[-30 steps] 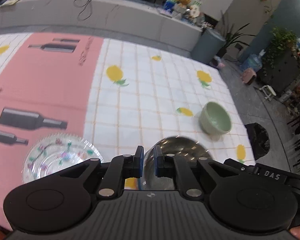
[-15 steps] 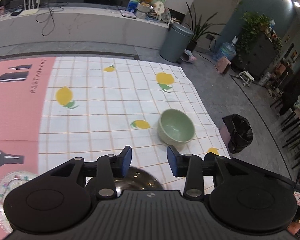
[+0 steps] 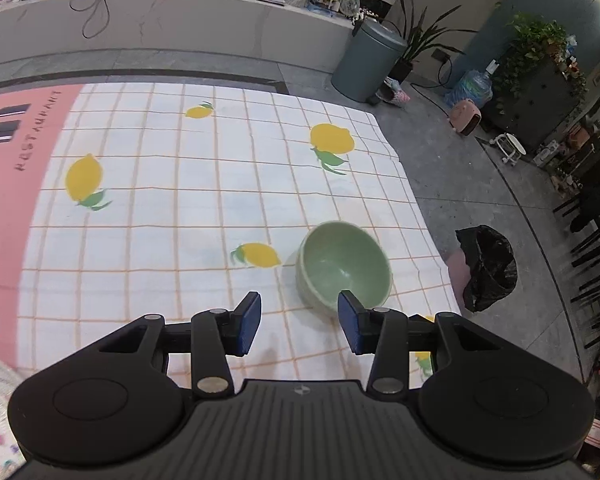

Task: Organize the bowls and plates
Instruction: 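Move both grippers to the rim of the pale green bowl, then close both grippers on the rim of the green bowl, then lift the green bowl and carry it over the stacked steel bowls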

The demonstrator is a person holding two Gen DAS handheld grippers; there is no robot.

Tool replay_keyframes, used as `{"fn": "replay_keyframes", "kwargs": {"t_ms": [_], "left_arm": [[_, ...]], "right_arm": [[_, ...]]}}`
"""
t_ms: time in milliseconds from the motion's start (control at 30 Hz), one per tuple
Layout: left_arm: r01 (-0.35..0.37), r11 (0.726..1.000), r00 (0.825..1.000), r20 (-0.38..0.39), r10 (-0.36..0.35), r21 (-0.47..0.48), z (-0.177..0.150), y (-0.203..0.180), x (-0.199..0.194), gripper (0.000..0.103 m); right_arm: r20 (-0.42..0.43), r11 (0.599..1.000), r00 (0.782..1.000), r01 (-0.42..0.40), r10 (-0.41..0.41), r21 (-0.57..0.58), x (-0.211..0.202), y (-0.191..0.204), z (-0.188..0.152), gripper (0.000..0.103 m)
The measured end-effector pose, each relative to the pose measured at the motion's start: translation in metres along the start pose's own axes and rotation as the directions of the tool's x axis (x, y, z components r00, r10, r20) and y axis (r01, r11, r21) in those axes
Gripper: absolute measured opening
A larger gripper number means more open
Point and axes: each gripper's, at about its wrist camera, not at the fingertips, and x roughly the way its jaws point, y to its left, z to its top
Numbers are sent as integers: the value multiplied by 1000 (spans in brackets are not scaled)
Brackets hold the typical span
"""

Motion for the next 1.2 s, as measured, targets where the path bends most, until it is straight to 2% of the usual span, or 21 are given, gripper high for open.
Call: {"fn": "replay_keyframes", "kwargs": {"t_ms": [267, 400, 667, 767, 833, 933, 1100, 1200], "left_arm": [[-21, 1000, 1000, -21, 22, 20, 16, -6, 37, 50], [-49, 999, 998, -48, 49, 6, 20, -6, 55, 50], [-89, 996, 990, -107, 90, 10, 26, -8, 84, 48], [-111, 994, 985, -130, 110, 1, 26, -9, 95, 35], [-111, 994, 983, -145, 109, 0, 26, -9, 102, 21], [-101, 995, 983, -156, 99, -6, 26, -8, 106, 12], [-112, 993, 981, -152, 118, 47, 25, -15, 107, 8], [-121, 992, 980, -151, 126, 40, 24, -15, 103, 8]], "right_arm": [[-43, 997, 999, -6, 10, 74, 32, -17, 16, 39], [-73, 995, 996, -37, 44, 94, 47, -15, 19, 34], [-118, 996, 992, -44, 54, 80, 71, -1, 22, 26], [-128, 997, 991, -31, 40, 68, 79, 4, 23, 23], [-128, 998, 991, -20, 28, 63, 83, 6, 25, 21], [-123, 999, 992, 4, 2, 46, 88, 8, 25, 14], [-118, 999, 993, 19, -15, 36, 90, 9, 25, 10], [-128, 999, 992, 21, -16, 39, 88, 10, 23, 10]]}}
